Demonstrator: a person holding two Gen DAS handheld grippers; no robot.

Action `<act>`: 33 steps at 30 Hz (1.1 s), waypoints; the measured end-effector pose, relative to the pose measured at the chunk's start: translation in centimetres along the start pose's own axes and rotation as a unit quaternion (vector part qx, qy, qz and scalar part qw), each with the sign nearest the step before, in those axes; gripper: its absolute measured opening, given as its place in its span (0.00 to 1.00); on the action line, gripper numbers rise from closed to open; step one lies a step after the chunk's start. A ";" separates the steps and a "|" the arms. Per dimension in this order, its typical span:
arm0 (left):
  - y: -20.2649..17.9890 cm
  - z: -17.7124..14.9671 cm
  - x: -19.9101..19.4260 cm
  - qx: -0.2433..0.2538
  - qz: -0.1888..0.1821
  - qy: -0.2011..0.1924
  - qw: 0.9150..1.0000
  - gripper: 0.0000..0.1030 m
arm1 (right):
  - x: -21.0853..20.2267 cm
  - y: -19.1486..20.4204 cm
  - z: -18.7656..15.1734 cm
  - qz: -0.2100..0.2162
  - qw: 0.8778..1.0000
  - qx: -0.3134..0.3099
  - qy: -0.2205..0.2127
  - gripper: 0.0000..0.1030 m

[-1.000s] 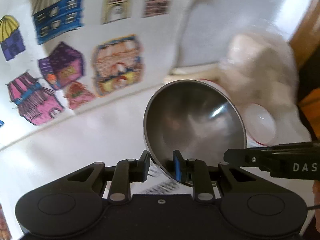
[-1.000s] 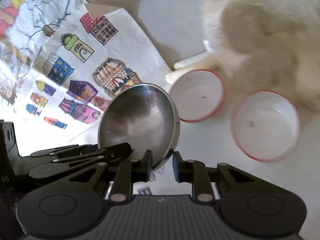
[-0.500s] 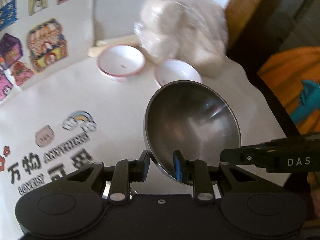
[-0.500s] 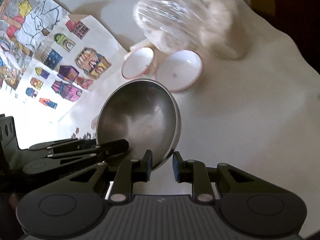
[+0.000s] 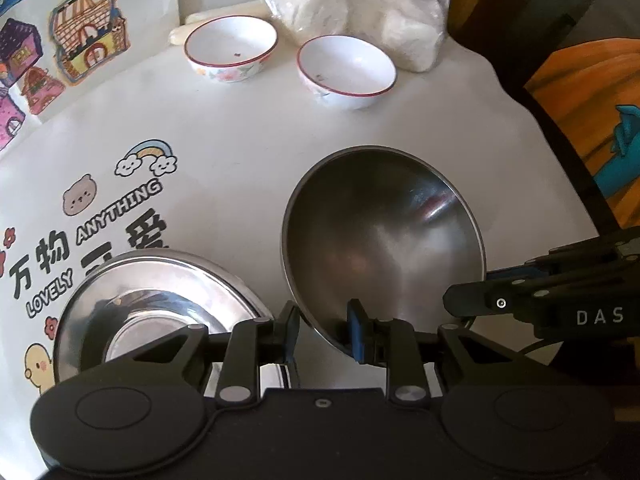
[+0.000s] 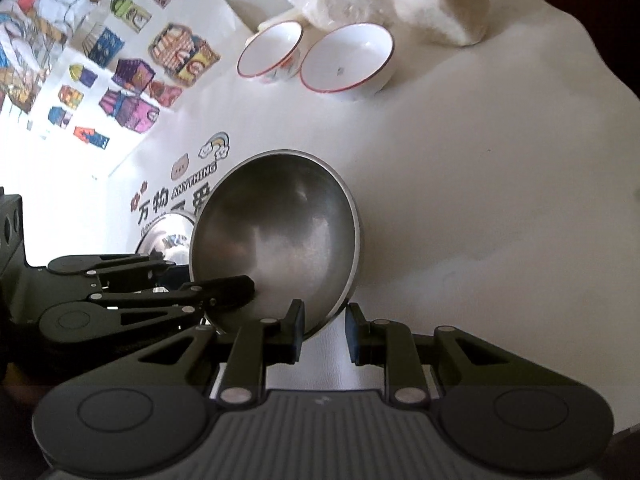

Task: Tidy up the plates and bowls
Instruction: 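Carry the steel bowl beside the plate stack, lower it, open both tools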

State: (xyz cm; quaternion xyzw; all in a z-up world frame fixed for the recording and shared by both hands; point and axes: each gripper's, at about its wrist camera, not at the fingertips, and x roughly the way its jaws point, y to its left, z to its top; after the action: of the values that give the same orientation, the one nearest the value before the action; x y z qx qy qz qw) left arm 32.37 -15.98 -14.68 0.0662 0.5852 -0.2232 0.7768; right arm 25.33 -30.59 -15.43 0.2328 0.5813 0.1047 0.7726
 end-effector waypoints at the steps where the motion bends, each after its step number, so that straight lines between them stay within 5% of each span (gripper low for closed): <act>1: 0.0 0.0 0.0 0.000 0.002 -0.001 1.000 0.27 | 0.2 0.1 0.2 0.000 1.000 -0.002 0.002 0.24; 20: -0.3 0.5 0.5 -0.030 0.017 0.000 0.999 0.30 | 0.6 0.3 1.0 0.000 1.000 -0.028 0.007 0.24; 33: -0.1 0.8 -1.9 -0.047 0.018 -0.016 0.999 0.60 | -0.8 -0.5 0.7 0.001 1.000 -0.015 -0.010 0.34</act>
State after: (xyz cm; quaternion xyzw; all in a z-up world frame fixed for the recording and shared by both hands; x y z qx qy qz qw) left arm 32.66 -15.81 -12.61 0.0363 0.5814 -0.1826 0.7921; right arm 25.68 -31.55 -14.84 0.2227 0.5713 0.1124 0.7819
